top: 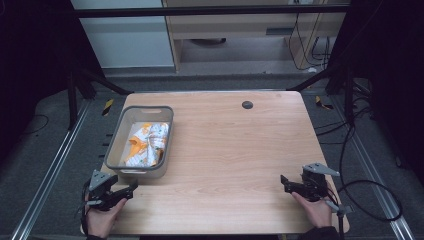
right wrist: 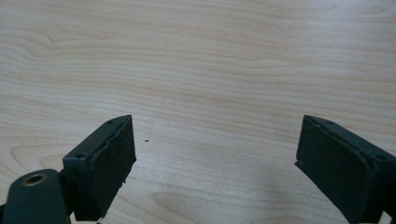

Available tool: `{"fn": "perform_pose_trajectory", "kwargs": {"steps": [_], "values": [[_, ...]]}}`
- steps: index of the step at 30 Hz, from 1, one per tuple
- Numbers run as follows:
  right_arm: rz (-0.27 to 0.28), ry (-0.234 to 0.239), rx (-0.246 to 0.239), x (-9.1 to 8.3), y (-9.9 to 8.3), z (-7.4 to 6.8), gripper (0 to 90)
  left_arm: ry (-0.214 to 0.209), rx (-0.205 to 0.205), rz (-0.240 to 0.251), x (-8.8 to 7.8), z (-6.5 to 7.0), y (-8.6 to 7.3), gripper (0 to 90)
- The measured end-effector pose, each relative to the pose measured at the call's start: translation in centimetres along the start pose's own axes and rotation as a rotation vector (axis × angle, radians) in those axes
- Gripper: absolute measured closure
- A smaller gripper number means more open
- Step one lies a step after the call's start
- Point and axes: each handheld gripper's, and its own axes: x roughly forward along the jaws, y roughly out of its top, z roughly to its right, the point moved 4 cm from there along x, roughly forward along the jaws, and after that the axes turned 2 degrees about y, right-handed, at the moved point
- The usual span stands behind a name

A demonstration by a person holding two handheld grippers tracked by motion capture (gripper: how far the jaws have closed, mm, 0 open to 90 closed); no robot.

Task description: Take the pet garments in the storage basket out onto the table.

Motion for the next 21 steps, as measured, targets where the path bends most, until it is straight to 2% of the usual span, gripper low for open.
{"fn": "perform_pose_trajectory", "kwargs": {"steps": [7, 11, 13, 17, 21], "values": [[0.007, 0.0, -0.001, -0.1, 0.0, 0.0, 11.4, 0.0, 0.013, 0.007, -0.3, 0.2, 0.1, 20.8], [0.009, 0.004, 0.001, -0.1, 0.0, -0.1, 10.8, 0.002, 0.014, 0.027, -0.8, 0.2, 0.5, 20.9], [0.008, 0.002, 0.002, -0.1, 0.0, -0.1, 10.7, -0.012, -0.001, 0.035, -1.0, 0.3, 0.7, 20.8], [0.026, -0.001, -0.003, -0.2, 0.1, 0.0, 10.8, -0.021, 0.002, 0.038, -1.2, 0.5, 0.9, 20.6], [0.03, 0.001, -0.011, -0.1, 0.1, -0.1, 11.5, -0.037, 0.005, 0.068, -1.9, 0.7, 1.5, 20.3]]}}
